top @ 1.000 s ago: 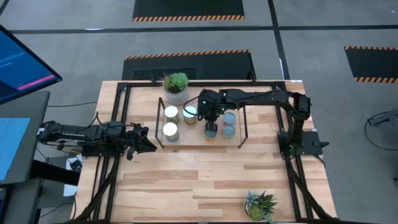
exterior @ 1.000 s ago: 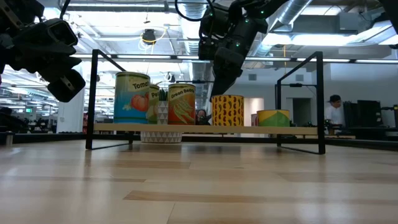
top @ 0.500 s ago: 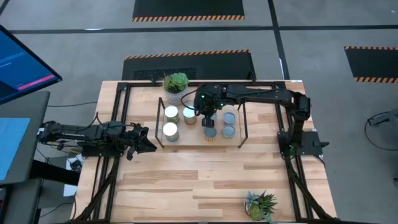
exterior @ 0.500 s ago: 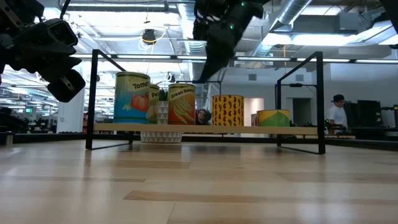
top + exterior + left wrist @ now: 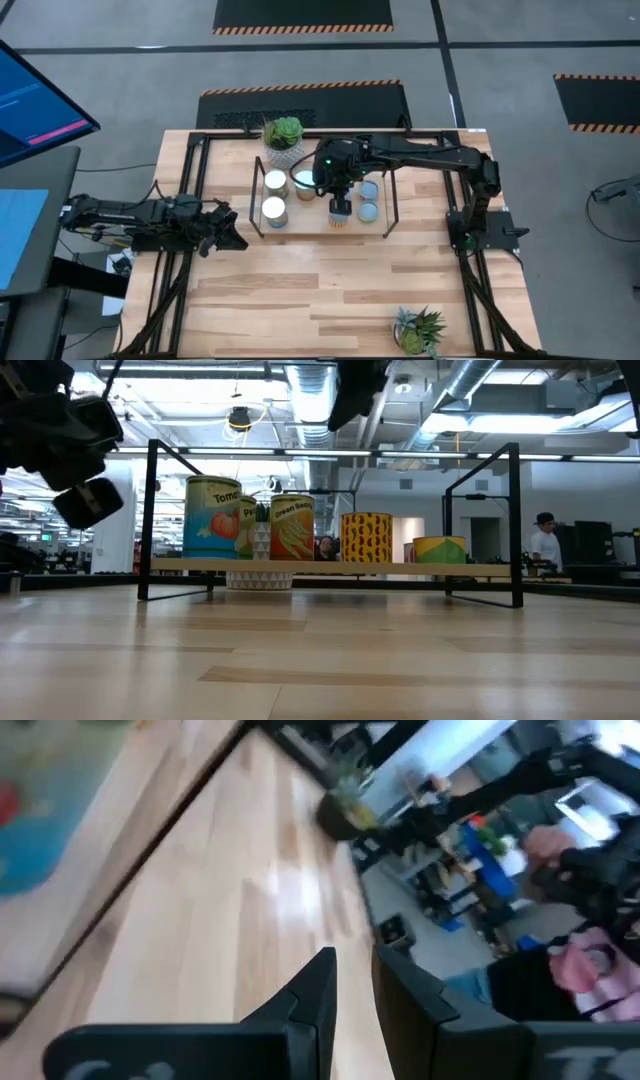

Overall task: Pick and place cans onto a shelf
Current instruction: Adjust the canned tomatoes

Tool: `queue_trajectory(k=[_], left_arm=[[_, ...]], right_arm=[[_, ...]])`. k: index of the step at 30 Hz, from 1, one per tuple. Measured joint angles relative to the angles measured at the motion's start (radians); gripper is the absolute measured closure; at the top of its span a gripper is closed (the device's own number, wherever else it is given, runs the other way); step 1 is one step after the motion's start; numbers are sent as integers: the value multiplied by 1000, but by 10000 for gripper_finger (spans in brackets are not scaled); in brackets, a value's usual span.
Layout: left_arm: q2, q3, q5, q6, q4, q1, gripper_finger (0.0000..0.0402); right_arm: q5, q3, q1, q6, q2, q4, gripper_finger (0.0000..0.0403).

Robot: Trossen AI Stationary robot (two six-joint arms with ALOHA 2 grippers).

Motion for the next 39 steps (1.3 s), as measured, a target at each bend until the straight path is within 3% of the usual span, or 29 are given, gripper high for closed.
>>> queue_trajectory(k=[2, 6, 10, 16, 22, 32, 39], left_arm=[[0, 23, -39, -2, -92, 0, 345], [0, 82, -230, 12, -370, 0, 345], [0, 144, -406, 24, -535, 0, 345], [1, 164, -633, 66, -531, 0, 345], [0, 164, -653, 120, -512, 0, 345], [5, 164, -645, 409, -472, 0, 345], [6, 248, -639, 222, -506, 0, 345]], right_arm=[[1, 25, 10, 17, 0, -49, 390], [5, 85, 31, 29, 0, -157, 390], [41, 164, 51, 61, 0, -257, 390], [182, 310, 89, 132, 0, -391, 390], [411, 420, 108, 226, -1, -506, 389], [449, 413, 102, 228, -76, -507, 387], [466, 413, 99, 240, -98, -506, 382]])
